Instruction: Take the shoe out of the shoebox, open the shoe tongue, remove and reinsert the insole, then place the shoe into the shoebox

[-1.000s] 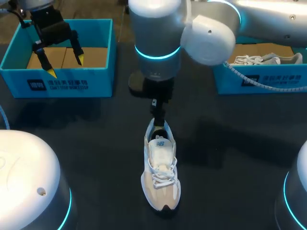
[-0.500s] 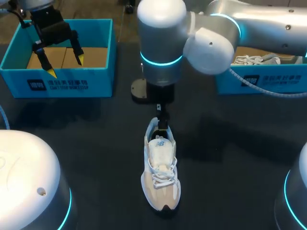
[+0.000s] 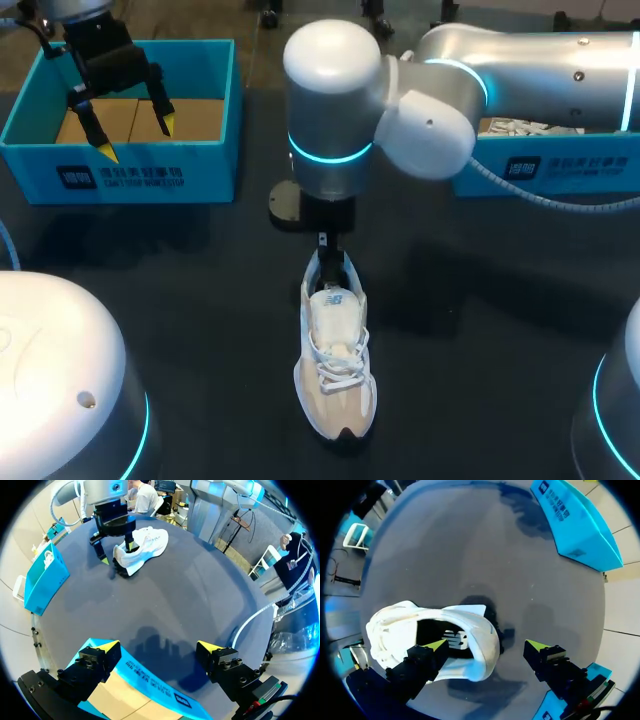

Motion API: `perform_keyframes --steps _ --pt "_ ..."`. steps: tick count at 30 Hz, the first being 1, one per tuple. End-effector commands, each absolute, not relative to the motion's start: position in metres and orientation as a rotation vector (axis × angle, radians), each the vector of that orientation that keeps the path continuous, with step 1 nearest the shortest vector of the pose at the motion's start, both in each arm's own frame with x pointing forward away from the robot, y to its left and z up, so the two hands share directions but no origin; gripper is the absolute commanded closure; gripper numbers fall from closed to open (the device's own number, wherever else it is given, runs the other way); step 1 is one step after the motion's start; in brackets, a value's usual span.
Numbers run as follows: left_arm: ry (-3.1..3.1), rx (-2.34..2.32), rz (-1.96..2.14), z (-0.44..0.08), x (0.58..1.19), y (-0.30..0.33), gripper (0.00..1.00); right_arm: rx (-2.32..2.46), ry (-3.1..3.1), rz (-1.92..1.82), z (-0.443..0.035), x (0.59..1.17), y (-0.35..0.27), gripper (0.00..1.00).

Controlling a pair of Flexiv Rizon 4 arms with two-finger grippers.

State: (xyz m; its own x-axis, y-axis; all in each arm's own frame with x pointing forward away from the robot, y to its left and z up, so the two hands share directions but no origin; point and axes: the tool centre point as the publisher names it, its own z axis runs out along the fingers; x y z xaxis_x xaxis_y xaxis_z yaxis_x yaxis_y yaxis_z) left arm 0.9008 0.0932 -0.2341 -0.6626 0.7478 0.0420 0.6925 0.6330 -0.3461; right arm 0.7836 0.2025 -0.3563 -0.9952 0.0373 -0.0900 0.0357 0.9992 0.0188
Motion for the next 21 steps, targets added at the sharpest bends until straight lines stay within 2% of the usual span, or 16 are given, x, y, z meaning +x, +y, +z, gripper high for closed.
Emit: perform_keyframes --steps 1,2,3,4,5,6,7,16,21 --pt "-2.67 -1.19 0.448 -0.234 0.901 0.093 0.0 0.065 3.053 0.054 -0.371 0.788 0.201 0.0" --pt "-2.67 -1.19 0.448 -0.234 0.901 0.093 0.0 0.077 3.061 0.044 -0.373 0.789 0.201 0.0" --pt "-2.67 -1.19 0.448 -0.234 0.901 0.093 0.0 0.077 3.061 0.047 -0.373 0.789 0.201 0.07" --pt "-2.67 -1.19 0.448 -0.234 0.901 0.093 0.0 0.094 3.064 0.053 -0.375 0.79 0.201 0.29" --pt "-2.67 -1.19 0.448 -0.234 0.901 0.093 0.0 0.107 3.064 0.049 -0.377 0.791 0.201 0.64" --pt "-2.67 -1.19 0.448 -0.234 0.901 0.093 0.0 0.108 3.054 0.075 -0.378 0.791 0.201 0.91" --pt "-2.67 -1.19 0.448 -0.234 0.901 0.093 0.0 0.11 3.053 0.073 -0.379 0.791 0.2 1.0" --pt "-2.67 -1.19 0.448 -0.234 0.901 0.093 0.0 0.171 3.014 0.063 -0.373 0.789 0.198 1.0" --pt "-2.67 -1.19 0.448 -0.234 0.901 0.093 0.0 0.21 2.998 0.064 -0.354 0.794 0.191 1.0"
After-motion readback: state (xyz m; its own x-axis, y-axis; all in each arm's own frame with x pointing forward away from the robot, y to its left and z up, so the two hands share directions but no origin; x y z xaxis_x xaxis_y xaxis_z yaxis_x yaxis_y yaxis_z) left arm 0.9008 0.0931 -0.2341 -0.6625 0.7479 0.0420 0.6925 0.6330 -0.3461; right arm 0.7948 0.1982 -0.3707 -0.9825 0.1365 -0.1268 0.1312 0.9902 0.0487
